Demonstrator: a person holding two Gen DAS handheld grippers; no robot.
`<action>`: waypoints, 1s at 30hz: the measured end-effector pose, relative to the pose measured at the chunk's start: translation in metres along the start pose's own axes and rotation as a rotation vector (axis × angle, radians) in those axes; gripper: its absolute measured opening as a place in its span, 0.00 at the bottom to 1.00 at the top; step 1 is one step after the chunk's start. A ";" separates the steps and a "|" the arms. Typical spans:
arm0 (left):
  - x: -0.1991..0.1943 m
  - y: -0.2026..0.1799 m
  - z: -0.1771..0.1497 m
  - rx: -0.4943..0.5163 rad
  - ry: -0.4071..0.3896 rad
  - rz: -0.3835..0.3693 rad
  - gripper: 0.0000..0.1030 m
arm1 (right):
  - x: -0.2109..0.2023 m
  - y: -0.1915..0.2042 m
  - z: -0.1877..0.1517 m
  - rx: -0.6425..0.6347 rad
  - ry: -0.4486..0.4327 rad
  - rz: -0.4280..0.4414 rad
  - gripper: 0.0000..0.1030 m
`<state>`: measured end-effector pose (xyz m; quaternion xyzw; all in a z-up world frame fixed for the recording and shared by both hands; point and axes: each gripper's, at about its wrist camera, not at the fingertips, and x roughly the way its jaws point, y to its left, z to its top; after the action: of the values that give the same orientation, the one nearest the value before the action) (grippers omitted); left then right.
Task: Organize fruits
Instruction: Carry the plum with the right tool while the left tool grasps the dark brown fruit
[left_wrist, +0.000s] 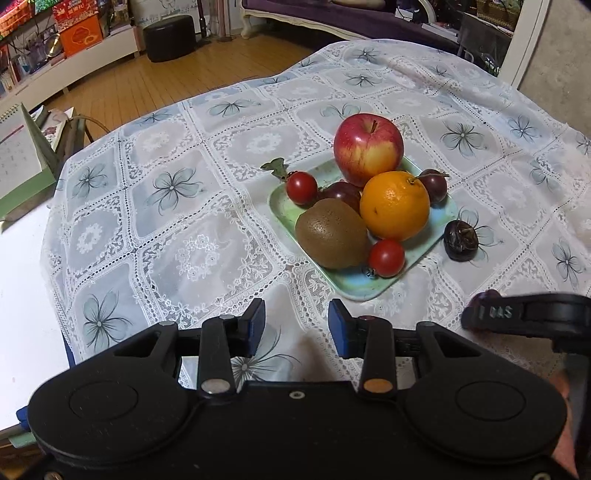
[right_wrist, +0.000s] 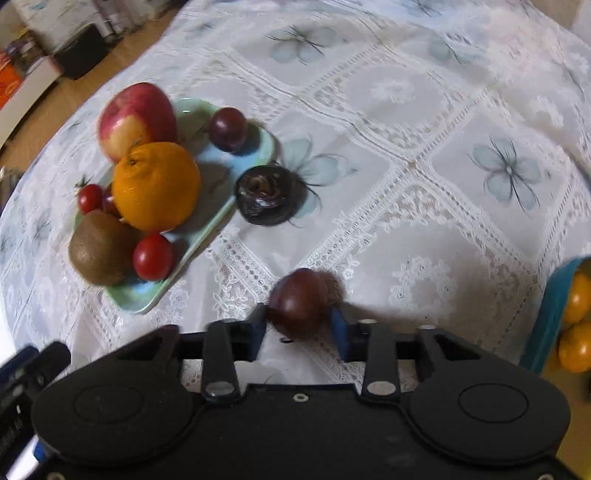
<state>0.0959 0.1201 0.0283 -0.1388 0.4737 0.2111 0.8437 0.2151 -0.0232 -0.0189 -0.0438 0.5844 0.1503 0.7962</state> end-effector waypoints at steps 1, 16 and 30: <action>0.000 -0.001 0.000 0.004 -0.002 0.002 0.46 | -0.004 -0.003 -0.002 -0.001 -0.004 -0.001 0.31; -0.013 -0.075 -0.007 0.170 -0.009 -0.037 0.46 | -0.093 -0.114 -0.069 0.050 -0.112 -0.094 0.31; 0.036 -0.157 0.047 0.161 -0.013 -0.060 0.48 | -0.089 -0.171 -0.098 0.064 -0.205 -0.106 0.31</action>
<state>0.2241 0.0120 0.0268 -0.0833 0.4794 0.1479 0.8610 0.1512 -0.2268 0.0162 -0.0338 0.5013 0.0932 0.8596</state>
